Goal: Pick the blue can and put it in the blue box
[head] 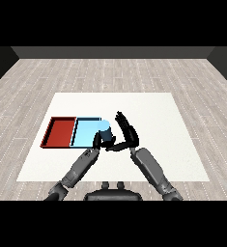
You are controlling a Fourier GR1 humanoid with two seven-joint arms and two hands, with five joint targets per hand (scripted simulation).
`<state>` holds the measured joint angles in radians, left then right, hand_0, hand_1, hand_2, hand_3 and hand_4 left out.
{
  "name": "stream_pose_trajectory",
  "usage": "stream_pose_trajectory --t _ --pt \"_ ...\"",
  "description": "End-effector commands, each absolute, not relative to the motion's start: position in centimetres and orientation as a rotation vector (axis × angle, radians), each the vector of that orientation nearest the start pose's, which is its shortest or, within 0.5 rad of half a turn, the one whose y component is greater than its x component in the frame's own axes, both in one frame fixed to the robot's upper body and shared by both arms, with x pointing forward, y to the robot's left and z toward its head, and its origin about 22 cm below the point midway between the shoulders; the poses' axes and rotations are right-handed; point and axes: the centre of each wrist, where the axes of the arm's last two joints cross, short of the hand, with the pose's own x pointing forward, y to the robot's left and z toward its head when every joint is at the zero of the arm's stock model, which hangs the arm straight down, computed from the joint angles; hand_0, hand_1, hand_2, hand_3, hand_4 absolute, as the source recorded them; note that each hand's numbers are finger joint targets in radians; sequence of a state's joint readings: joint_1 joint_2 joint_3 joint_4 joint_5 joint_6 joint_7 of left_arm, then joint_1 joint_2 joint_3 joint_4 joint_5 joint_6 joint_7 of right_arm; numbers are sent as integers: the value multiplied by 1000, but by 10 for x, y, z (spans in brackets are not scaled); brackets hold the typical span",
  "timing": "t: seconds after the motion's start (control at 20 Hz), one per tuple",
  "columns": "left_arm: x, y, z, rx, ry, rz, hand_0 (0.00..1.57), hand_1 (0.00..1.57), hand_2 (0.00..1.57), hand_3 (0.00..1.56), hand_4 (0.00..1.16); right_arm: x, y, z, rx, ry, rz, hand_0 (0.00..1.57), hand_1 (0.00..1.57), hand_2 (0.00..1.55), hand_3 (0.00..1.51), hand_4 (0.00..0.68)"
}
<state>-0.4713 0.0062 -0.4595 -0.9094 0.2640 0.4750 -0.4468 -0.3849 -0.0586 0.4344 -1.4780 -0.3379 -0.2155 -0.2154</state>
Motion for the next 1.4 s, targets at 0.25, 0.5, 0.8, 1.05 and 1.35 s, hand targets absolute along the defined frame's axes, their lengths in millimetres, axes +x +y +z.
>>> stream_pose_trajectory --t 0.25,0.5,0.8,1.05,1.35 --pt "324 126 -37 65 -1741 -183 1571 1571 1571 1492 1130 248 -174 69 431 -1964 -4 0 0 0 0 0" --pt "326 152 -34 135 -1695 -155 1571 1571 1571 1495 1136 251 -224 75 343 -2041 -98 0 0 0 0 0" --pt "358 222 -29 322 -1590 -105 1571 1571 1571 1494 1129 240 -241 66 259 -2017 -128 0 0 0 0 0" --pt "357 270 -46 409 -1429 -57 1571 1571 1571 1502 1090 246 -256 72 217 -2004 -162 0 0 0 0 0" --pt "379 285 -36 521 -1252 -98 1571 1571 1571 1486 1051 255 -248 72 195 -1985 -155 0 0 0 0 0"
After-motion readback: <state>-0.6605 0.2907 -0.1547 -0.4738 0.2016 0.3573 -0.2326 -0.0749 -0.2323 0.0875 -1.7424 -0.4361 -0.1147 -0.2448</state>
